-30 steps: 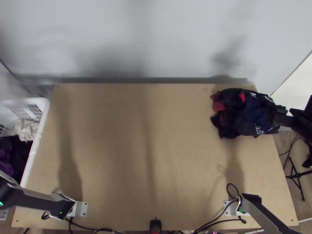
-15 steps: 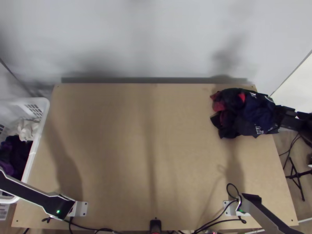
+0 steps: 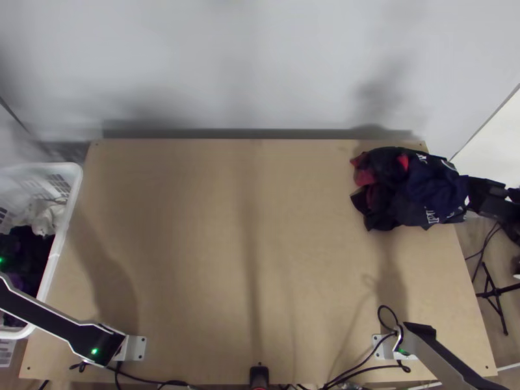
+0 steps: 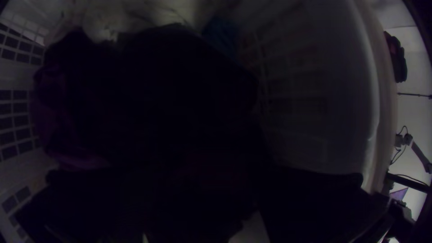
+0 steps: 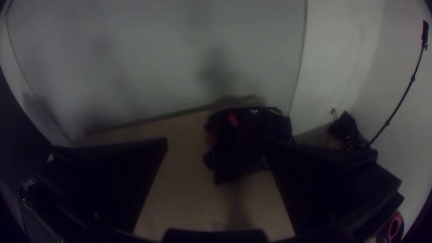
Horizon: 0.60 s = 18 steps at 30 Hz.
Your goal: Fold the t-shirt
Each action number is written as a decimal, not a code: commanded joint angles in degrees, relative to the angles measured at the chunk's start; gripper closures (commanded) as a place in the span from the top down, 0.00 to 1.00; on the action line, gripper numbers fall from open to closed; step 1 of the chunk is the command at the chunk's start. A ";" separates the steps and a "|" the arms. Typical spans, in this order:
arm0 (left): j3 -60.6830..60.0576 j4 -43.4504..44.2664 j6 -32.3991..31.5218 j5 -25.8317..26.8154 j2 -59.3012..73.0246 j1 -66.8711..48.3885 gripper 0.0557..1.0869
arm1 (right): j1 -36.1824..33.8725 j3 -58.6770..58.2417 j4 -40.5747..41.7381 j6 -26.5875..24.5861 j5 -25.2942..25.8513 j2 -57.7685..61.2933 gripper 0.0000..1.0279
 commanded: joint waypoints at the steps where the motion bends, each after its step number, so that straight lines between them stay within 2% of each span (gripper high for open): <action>1: 1.58 1.52 1.05 0.58 3.47 -0.02 0.75 | -1.11 1.93 -0.64 -0.25 -0.01 0.14 0.96; 4: 1.58 1.52 1.49 2.25 4.00 -0.10 0.42 | -1.55 2.19 -0.73 -0.25 -0.01 0.14 0.96; 5: 1.58 1.43 1.49 2.60 4.17 -0.10 0.36 | -1.64 2.19 -0.73 -0.25 -0.10 0.14 0.96; 9: 1.58 0.47 1.67 3.22 5.49 -0.19 0.30 | -1.90 2.19 -0.73 -0.25 -0.01 0.23 0.96; 10: 1.58 0.03 2.19 3.22 5.93 -0.19 0.25 | -1.90 2.28 -0.73 -0.25 -0.01 0.23 0.96; 12: 1.67 -0.06 2.19 3.22 6.19 -0.19 0.24 | -1.90 2.28 -0.73 -0.25 -0.01 0.32 0.96; 15: 2.02 -0.06 2.19 3.57 6.72 -0.19 0.15 | -1.99 2.63 -0.64 -0.25 -0.01 0.58 0.96; 17: 2.99 -0.06 1.58 3.92 7.25 -0.28 0.03 | -1.99 2.89 -0.64 -0.25 -0.01 0.93 0.96; 18: 3.25 -0.06 1.40 3.92 7.42 -0.19 0.03 | -1.99 2.98 -0.64 -0.25 -0.01 1.02 0.96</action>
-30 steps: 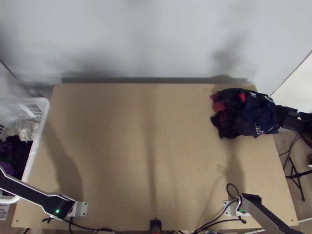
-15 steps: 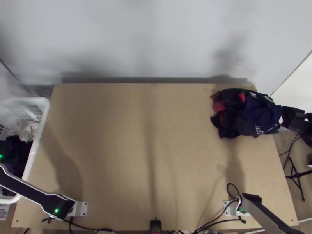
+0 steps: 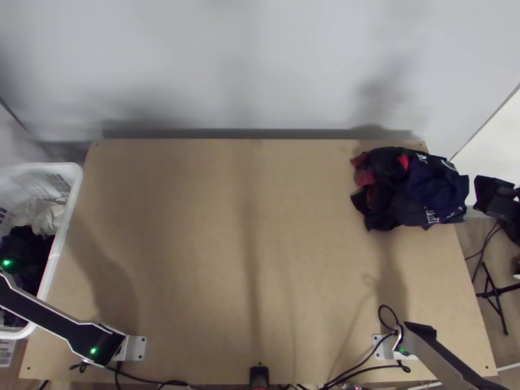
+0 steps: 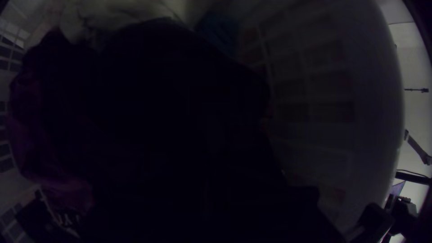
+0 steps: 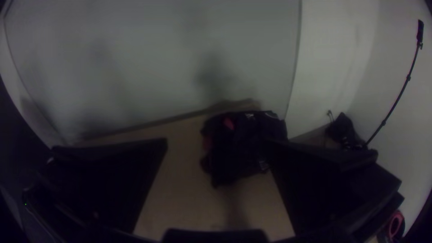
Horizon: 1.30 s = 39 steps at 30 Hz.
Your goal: Fold the t-shirt
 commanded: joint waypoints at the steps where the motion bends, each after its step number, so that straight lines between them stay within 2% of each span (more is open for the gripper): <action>1: 1.46 -0.39 -0.50 0.95 1.30 0.01 0.03 | -0.20 0.91 0.02 -0.01 -0.01 0.76 0.96; 5: 1.72 -1.36 -0.59 3.15 -1.16 0.36 0.03 | -0.11 1.96 0.02 -0.01 -0.01 1.72 0.96; 13: 5.06 -13.40 -1.03 14.40 -13.46 1.59 0.03 | -0.11 3.10 0.02 0.16 -0.19 2.87 0.96; 19: 4.89 -14.10 -2.08 20.11 -24.54 2.03 0.04 | -0.11 2.58 0.11 0.43 -0.19 3.04 0.96; 23: 8.23 -15.15 -4.54 28.55 -32.89 1.50 0.04 | 0.24 -0.76 0.02 0.69 -0.36 2.96 0.96; 27: 16.05 -19.55 -8.58 37.87 -38.16 -0.26 0.04 | 3.58 -5.34 -0.51 0.08 -0.36 2.52 0.96; 33: 17.19 -23.59 -10.34 40.94 -48.44 -8.61 0.04 | 9.56 -8.50 -1.83 -1.86 -0.10 2.52 0.96; 39: 18.95 -22.27 -17.99 41.03 -57.32 -20.74 0.04 | 10.44 -12.54 -1.92 -2.74 0.16 1.55 0.96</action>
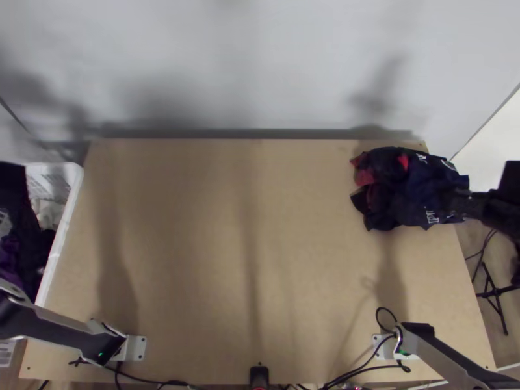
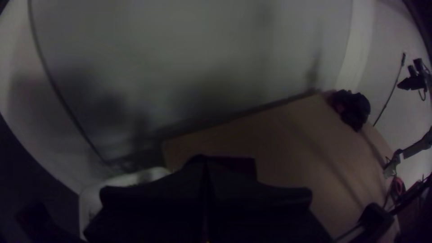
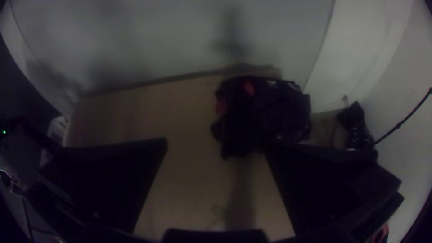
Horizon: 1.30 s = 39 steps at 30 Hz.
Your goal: Fold the t-shirt
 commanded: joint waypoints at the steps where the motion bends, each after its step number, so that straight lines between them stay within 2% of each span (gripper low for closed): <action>1: 2.69 1.43 -9.08 2.01 -11.19 -12.86 0.04 | 2.22 -4.65 -0.28 -0.88 0.34 -1.12 0.96; 4: 2.77 4.77 -17.35 2.01 -15.41 -21.21 0.04 | 2.13 -6.68 -0.19 -1.05 0.51 -2.35 0.96; 7: 3.04 5.56 -22.27 1.75 -18.31 -29.73 0.04 | 2.13 -8.17 -0.19 -1.49 0.69 -3.49 0.96; 9: 3.13 8.90 -28.68 0.08 -19.80 -36.76 0.04 | 2.13 -9.22 -0.19 -1.67 0.78 -4.20 0.96; 13: 3.21 16.54 -40.02 -7.92 -20.77 -54.52 0.04 | 1.96 -12.30 0.16 -2.37 1.22 -5.60 0.96; 17: 2.86 21.82 -47.23 -17.06 -19.80 -73.85 0.04 | 1.96 -15.82 0.87 -2.55 1.22 -6.92 0.96; 21: -0.21 25.24 -48.37 -24.18 -18.13 -90.38 0.04 | 1.96 -18.28 1.04 -2.37 1.22 -7.71 0.96; 23: -1.00 25.68 -48.11 -24.97 -15.93 -94.77 0.04 | 1.60 -18.89 1.13 -2.29 1.13 -7.89 0.96; 33: 2.86 41.86 -49.69 -25.06 2.44 -98.81 0.04 | -8.42 -18.54 2.19 -4.22 1.30 -12.55 0.96; 37: 2.77 47.13 -49.51 -26.90 10.52 -101.89 0.05 | -11.32 -18.98 2.27 -5.80 1.30 -14.83 0.96; 39: 2.77 49.33 -49.51 -27.16 13.95 -102.77 0.14 | -11.40 -19.77 2.27 -6.42 1.30 -16.24 0.96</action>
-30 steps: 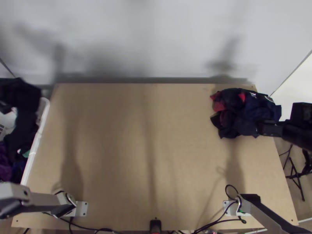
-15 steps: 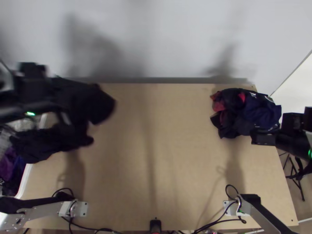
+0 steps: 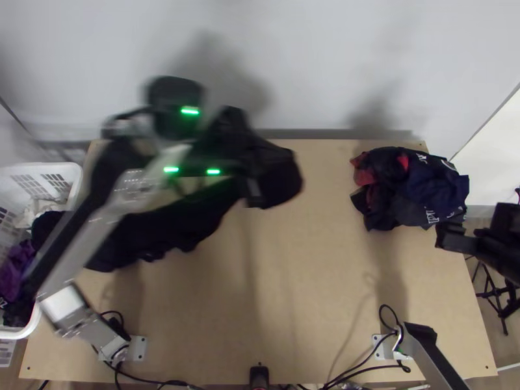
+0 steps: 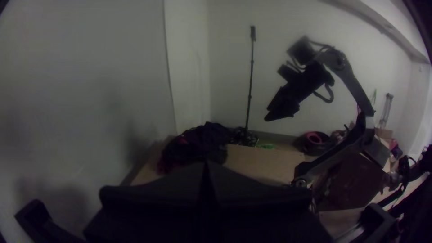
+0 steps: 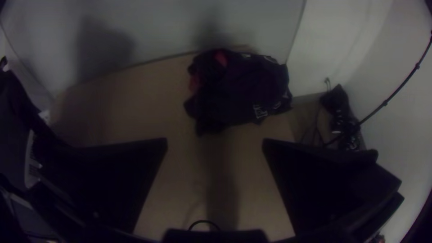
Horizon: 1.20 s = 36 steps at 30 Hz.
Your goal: Fold the t-shirt
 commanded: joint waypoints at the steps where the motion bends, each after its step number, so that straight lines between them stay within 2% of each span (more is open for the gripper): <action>1: 0.81 8.83 -0.47 -1.97 13.37 -5.09 0.21 | -3.58 -1.61 0.15 -2.05 0.06 -4.44 0.96; 2: 0.81 9.36 -0.38 -2.76 14.86 -5.53 0.34 | -3.58 -2.05 0.15 -2.13 -0.03 -4.88 0.96; 5: 0.98 9.80 -0.38 -3.37 17.85 -6.15 0.90 | -3.58 -3.37 0.15 -1.78 -0.03 -5.67 0.96; 6: 0.98 9.80 -0.38 -3.90 18.38 -6.41 0.96 | -3.58 -3.72 0.15 -1.78 -0.12 -5.76 0.96; 8: 0.98 9.80 -0.47 -5.74 18.73 -6.50 0.96 | -3.49 -4.16 0.33 -1.52 -0.12 -5.76 0.96; 15: 0.72 6.11 -0.12 -6.27 12.93 -0.79 0.96 | -0.77 -6.71 1.47 -1.08 -0.29 -5.40 0.96; 20: -2.97 -9.63 8.32 -6.10 3.44 10.20 0.95 | 5.47 -9.17 1.73 -0.46 -0.29 -4.53 0.96; 25: -6.05 -31.07 22.56 -5.48 -3.16 26.90 0.95 | 16.20 -10.31 1.82 1.82 -0.29 -1.45 0.96; 31: -21.08 -33.09 36.71 -5.57 -14.49 50.37 0.90 | 29.03 -12.33 3.76 1.03 -0.73 5.93 0.96; 36: -35.14 -33.09 45.76 -5.66 -22.40 60.91 0.89 | 40.45 -8.11 5.60 0.15 -0.73 17.36 0.96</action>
